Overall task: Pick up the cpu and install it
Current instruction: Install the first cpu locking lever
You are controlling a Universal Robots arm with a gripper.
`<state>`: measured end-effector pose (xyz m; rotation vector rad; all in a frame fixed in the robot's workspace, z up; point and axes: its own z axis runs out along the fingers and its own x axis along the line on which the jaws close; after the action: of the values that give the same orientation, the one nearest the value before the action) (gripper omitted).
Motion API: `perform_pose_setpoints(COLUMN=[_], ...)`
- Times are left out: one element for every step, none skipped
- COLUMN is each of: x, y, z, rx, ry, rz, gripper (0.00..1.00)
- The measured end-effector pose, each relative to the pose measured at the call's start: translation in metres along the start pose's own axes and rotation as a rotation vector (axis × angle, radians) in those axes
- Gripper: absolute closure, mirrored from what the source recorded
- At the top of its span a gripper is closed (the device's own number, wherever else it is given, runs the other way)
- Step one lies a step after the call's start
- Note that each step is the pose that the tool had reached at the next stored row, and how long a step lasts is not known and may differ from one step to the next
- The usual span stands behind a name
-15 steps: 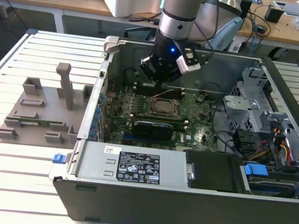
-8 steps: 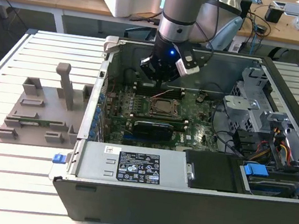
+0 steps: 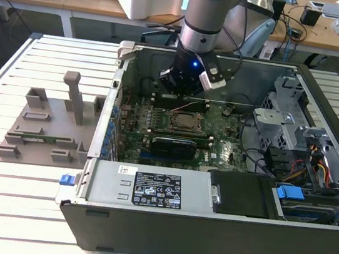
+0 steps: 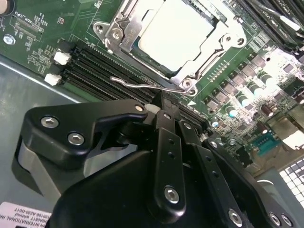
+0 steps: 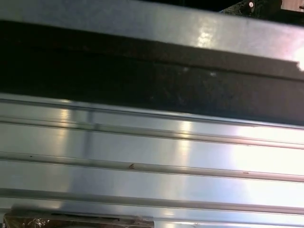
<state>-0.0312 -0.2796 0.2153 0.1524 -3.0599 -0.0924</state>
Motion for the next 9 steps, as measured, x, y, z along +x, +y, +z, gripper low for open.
perform_pose_setpoints(x=[-0.0009,-0.0018,-0.003,-0.0052,-0.0076,-0.0093,-0.0124,-0.0154,-0.0171], y=[-0.0001,-0.0003,-0.0004,-0.0007,-0.0009,-0.0011,-0.0015,-0.0018,-0.002], z=[0.0012,0.0016,0.002,0.0026,0.0031,0.0036,0.0043,0.005,0.0055], rx=[-0.0001,-0.0001,-0.0001,-0.0001,-0.0001,-0.0001,-0.0002,-0.0002,-0.0003], ry=[0.0,-0.0001,0.0,0.0001,0.0005,0.0007,0.0011,0.0016,0.0019], rz=[0.0,0.0,0.0,0.0,0.0,0.0,0.0,0.0,0.0], gripper=[0.89,0.89,0.89,0.89,0.89,0.89,0.89,0.89,0.89])
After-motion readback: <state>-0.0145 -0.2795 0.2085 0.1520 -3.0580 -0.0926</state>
